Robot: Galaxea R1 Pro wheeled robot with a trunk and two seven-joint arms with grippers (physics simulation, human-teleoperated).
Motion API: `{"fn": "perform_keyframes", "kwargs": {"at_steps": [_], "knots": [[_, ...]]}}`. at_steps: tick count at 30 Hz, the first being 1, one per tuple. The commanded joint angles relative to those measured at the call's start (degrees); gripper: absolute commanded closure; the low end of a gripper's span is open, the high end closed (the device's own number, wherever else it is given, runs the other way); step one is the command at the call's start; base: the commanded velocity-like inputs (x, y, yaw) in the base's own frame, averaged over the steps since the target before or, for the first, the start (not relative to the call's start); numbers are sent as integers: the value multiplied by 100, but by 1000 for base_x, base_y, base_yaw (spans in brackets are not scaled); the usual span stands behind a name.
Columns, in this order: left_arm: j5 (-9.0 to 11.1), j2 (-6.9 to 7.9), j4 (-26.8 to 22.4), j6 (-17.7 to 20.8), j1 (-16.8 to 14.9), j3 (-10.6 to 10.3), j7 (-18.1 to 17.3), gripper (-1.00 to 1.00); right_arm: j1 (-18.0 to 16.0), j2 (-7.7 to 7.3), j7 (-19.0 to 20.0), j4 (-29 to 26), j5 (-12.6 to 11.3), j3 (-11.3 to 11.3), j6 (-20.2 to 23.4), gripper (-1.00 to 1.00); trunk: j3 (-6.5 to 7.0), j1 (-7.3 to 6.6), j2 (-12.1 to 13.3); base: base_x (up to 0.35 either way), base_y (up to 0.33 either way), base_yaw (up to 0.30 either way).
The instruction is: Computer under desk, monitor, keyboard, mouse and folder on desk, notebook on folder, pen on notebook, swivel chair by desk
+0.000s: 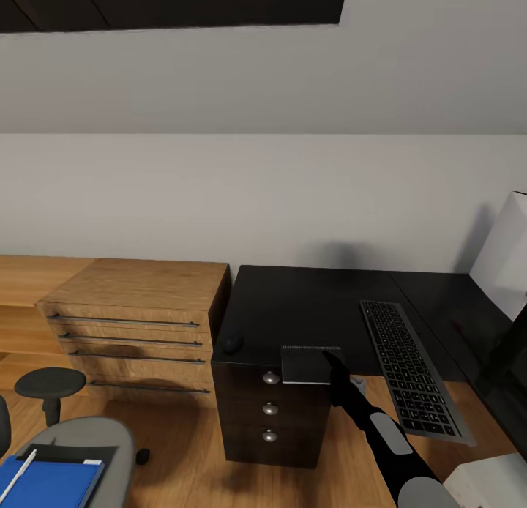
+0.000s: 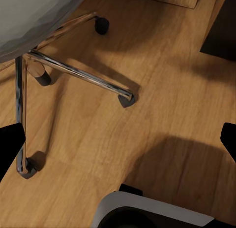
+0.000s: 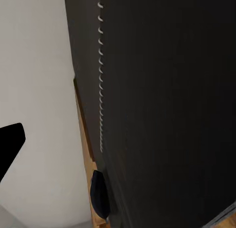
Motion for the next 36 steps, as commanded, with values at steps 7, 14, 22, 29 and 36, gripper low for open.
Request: {"fn": "perform_keyframes", "kwargs": {"at_steps": [7,14,22,29,36], "knots": [[-55,-2,-10,-6,3,33,37,-100,-4,-11,4,0,-32,-40,55,-100,-4,0,-3,0,0,0],[-56,-2,-10,-8,3,33,40,-100,-4,-18,-1,0,-32,-40,55,-100,-4,0,-3,0,0,0],[-49,-2,-11,-6,3,39,40,-100,-4,-19,-2,0,-32,-40,55,-100,-4,0,-3,-21,0,0],[-47,-2,-12,-6,3,40,42,-100,-4,-19,0,0,-32,-40,55,-100,-4,0,-3,-177,0,0],[-47,-2,-12,-6,3,42,40,-100,-4,-19,3,0,-32,-40,55,-100,-4,0,-3,-133,0,0]]}}
